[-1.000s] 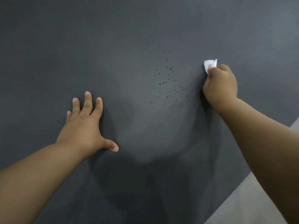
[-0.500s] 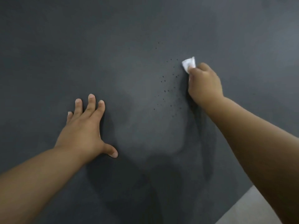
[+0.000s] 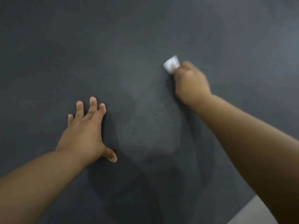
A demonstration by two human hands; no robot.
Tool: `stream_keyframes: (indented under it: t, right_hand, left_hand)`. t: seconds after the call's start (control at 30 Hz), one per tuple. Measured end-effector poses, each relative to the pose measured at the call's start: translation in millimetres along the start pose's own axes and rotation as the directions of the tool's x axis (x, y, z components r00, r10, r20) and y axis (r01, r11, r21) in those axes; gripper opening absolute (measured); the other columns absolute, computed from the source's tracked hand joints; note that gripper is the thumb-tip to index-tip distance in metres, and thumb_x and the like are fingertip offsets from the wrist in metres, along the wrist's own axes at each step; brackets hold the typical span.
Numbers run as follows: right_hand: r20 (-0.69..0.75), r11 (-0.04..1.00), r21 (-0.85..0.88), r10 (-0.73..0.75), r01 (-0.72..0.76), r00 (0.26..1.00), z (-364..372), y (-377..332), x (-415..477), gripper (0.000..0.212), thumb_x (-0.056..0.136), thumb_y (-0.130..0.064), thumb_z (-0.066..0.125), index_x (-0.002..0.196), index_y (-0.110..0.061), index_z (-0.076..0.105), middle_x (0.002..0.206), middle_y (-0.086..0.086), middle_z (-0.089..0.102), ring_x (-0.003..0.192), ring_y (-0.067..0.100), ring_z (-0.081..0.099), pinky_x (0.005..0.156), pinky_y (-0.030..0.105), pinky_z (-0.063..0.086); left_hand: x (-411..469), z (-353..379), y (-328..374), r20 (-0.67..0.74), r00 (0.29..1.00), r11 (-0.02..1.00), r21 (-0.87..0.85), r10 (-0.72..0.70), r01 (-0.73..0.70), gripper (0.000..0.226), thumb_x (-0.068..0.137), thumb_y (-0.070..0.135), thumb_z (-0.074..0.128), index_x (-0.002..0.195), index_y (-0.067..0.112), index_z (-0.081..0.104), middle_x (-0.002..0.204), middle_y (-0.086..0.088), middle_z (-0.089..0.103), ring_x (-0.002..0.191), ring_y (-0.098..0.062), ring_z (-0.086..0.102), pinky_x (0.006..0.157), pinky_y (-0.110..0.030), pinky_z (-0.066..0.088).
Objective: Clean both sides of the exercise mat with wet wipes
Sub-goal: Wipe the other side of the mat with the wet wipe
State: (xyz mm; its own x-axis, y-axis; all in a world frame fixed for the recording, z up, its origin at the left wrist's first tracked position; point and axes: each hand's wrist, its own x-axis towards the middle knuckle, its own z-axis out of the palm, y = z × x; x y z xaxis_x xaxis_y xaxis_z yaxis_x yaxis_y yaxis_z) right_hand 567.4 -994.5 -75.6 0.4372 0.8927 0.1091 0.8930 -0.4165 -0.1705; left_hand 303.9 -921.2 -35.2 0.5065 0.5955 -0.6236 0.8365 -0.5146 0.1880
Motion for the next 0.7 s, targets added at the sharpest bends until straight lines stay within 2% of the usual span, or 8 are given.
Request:
stream_keyframes:
  t: [0.1, 0.17, 0.27, 0.4, 0.47, 0.53, 0.6, 0.7]
  right_hand:
    - [0.031, 0.905, -0.070, 0.422, -0.419, 0.906, -14.0, 43.2, 22.2, 0.025, 0.087, -0.002, 0.043, 0.106, 0.004, 0.057, 0.101, 0.017, 0.045, 0.092, 0.035, 0.050, 0.069, 0.033, 0.034]
    - [0.040, 0.910, 0.016, 0.414, -0.415, 0.910, -10.8, 24.2, 23.2, 0.030, 0.090, -0.004, 0.043, 0.117, -0.001, 0.056, 0.112, 0.018, 0.048, 0.100, 0.034, 0.051, 0.079, 0.034, 0.037]
    - [0.075, 0.976, 0.216, 0.007, -0.023, 0.997, 9.4, -42.2, -2.9, 0.041, 0.090, -0.006, 0.049, 0.129, -0.011, 0.054, 0.122, 0.017, 0.055, 0.108, 0.032, 0.054, 0.090, 0.032, 0.038]
    - [0.057, 0.880, 0.260, -0.424, 0.397, 0.904, 14.7, -74.7, -44.1, 0.024, 0.071, -0.002, 0.060, 0.094, -0.001, 0.068, 0.075, 0.015, 0.059, 0.057, 0.030, 0.056, 0.045, 0.026, 0.039]
    - [0.026, 0.945, 0.156, -0.294, 0.286, 0.956, 8.2, -40.8, -37.3, 0.018, 0.079, -0.005, 0.056, 0.093, -0.002, 0.067, 0.080, 0.017, 0.060, 0.065, 0.033, 0.060, 0.052, 0.028, 0.043]
    - [0.037, 0.998, 0.006, 0.066, -0.066, 0.997, -7.0, 12.6, -33.1, 0.027, 0.086, -0.003, 0.047, 0.109, -0.002, 0.062, 0.102, 0.019, 0.057, 0.088, 0.036, 0.058, 0.067, 0.032, 0.042]
    - [0.046, 0.908, -0.087, 0.416, -0.411, 0.908, -27.2, 60.4, -45.6, 0.030, 0.086, -0.001, 0.044, 0.114, 0.001, 0.056, 0.104, 0.017, 0.048, 0.088, 0.034, 0.051, 0.069, 0.031, 0.033]
    - [0.024, 0.866, -0.055, 0.499, -0.497, 0.866, -28.0, 70.5, -81.9, 0.028, 0.080, 0.004, 0.043, 0.107, 0.003, 0.054, 0.090, 0.010, 0.039, 0.074, 0.027, 0.041, 0.062, 0.030, 0.027]
  left_hand:
    - [1.0, -1.7, 5.3, 0.006, 1.000, 1.000, -0.008, -0.027, 0.027, 0.147, 0.041, 0.046, 0.091, 0.149, 0.025, -0.005, 0.153, 0.009, -0.025, 0.142, -0.026, -0.021, 0.115, -0.047, 0.006]
    - [1.5, -2.5, 7.9, 0.008, 0.999, 0.999, 0.002, -0.039, 0.039, 0.146, 0.040, 0.043, 0.092, 0.150, 0.024, -0.003, 0.154, 0.007, -0.023, 0.142, -0.028, -0.020, 0.115, -0.048, 0.008]
    - [0.7, -2.2, 8.6, 0.004, 0.999, 0.999, 0.008, -0.038, 0.038, 0.146, 0.039, 0.042, 0.093, 0.149, 0.024, -0.001, 0.154, 0.007, -0.021, 0.142, -0.028, -0.020, 0.116, -0.048, 0.006]
    - [1.1, -2.3, 6.9, 0.006, 0.999, 0.999, 0.012, -0.035, 0.035, 0.146, 0.038, 0.041, 0.093, 0.149, 0.023, 0.001, 0.154, 0.008, -0.021, 0.142, -0.027, -0.021, 0.116, -0.049, 0.005]
    - [1.6, -2.4, 8.0, 0.009, 0.999, 0.998, 0.038, -0.042, 0.042, 0.145, 0.038, 0.040, 0.093, 0.149, 0.023, 0.001, 0.154, 0.007, -0.020, 0.142, -0.029, -0.019, 0.116, -0.050, 0.006]
    - [1.0, -3.0, 11.8, 0.018, 0.998, 0.995, 0.077, -0.060, 0.059, 0.145, 0.039, 0.040, 0.094, 0.149, 0.020, 0.002, 0.154, 0.003, -0.019, 0.143, -0.032, -0.015, 0.116, -0.050, 0.011]
    - [0.8, -4.5, 15.9, 0.034, 0.997, 0.987, 0.146, -0.073, 0.068, 0.145, 0.042, 0.042, 0.093, 0.149, 0.016, -0.001, 0.154, -0.002, -0.019, 0.143, -0.034, -0.014, 0.113, -0.050, 0.022]
    - [1.0, -6.5, 23.5, 0.071, 0.992, 0.969, 0.232, -0.102, 0.083, 0.145, 0.047, 0.044, 0.091, 0.148, 0.008, -0.007, 0.153, -0.010, -0.023, 0.143, -0.035, -0.014, 0.110, -0.049, 0.030]
